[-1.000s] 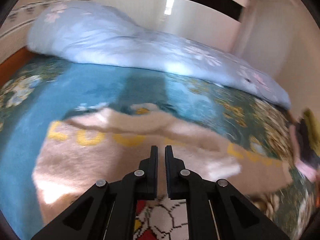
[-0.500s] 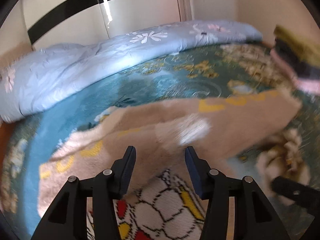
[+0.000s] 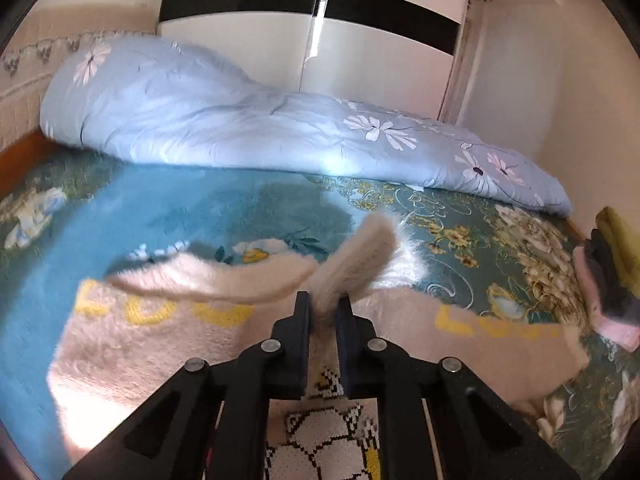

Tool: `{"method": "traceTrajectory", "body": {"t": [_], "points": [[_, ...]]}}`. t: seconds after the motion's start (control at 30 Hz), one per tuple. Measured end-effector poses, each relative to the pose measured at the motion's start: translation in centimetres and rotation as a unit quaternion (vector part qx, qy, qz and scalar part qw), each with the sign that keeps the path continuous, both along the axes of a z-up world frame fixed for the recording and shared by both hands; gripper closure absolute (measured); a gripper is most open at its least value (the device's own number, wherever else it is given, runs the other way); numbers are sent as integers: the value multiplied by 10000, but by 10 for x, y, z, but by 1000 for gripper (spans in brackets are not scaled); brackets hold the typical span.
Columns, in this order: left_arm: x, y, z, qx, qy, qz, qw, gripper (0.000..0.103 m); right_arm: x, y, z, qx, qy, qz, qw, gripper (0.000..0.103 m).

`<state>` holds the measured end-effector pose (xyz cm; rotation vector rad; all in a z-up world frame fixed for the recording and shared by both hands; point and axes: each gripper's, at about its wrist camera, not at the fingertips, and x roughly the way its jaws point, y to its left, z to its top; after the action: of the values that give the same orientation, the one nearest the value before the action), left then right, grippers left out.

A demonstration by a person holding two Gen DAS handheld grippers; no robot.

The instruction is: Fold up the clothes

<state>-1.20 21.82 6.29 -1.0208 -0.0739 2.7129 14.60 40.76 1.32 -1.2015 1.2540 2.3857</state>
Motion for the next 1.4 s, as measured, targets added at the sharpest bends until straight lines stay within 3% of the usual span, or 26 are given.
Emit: {"method": "traceTrajectory", "body": {"t": [0.07, 0.33, 0.43, 0.53, 0.67, 0.8, 0.87, 1.03, 1.2, 1.4], "points": [[3, 16, -8, -294, -50, -239, 9993, 91, -1, -1, 0, 7, -5, 19, 10000, 70], [2, 61, -49, -716, -776, -814, 9911, 91, -3, -2, -1, 34, -32, 65, 10000, 70], [-2, 62, -55, -712, -1078, -1011, 9865, 90, -4, -1, -2, 23, -42, 40, 10000, 70], [-2, 55, -46, -508, -1269, -1046, 9851, 81, -5, -2, -4, 15, -60, 77, 10000, 70], [19, 32, -13, -5, -1145, -1083, 9875, 63, -4, 1, -7, 19, -101, 5, 9999, 70], [55, -16, 23, 83, -806, -971, 9920, 59, -2, 2, -7, 205, -198, -38, 9996, 70], [69, -46, 30, 58, -651, -783, 9948, 51, -2, 1, -6, 320, -229, -39, 9992, 70], [89, -123, 20, -257, -292, -20, 9992, 50, 0, 0, -4, 582, -287, -33, 9979, 70], [83, -181, -5, 104, -445, 283, 9986, 50, -4, -6, -2, 919, -374, 24, 9951, 70], [73, -216, -29, 909, -682, 390, 9928, 50, -6, -9, -7, 921, -334, -15, 9952, 70]]}}
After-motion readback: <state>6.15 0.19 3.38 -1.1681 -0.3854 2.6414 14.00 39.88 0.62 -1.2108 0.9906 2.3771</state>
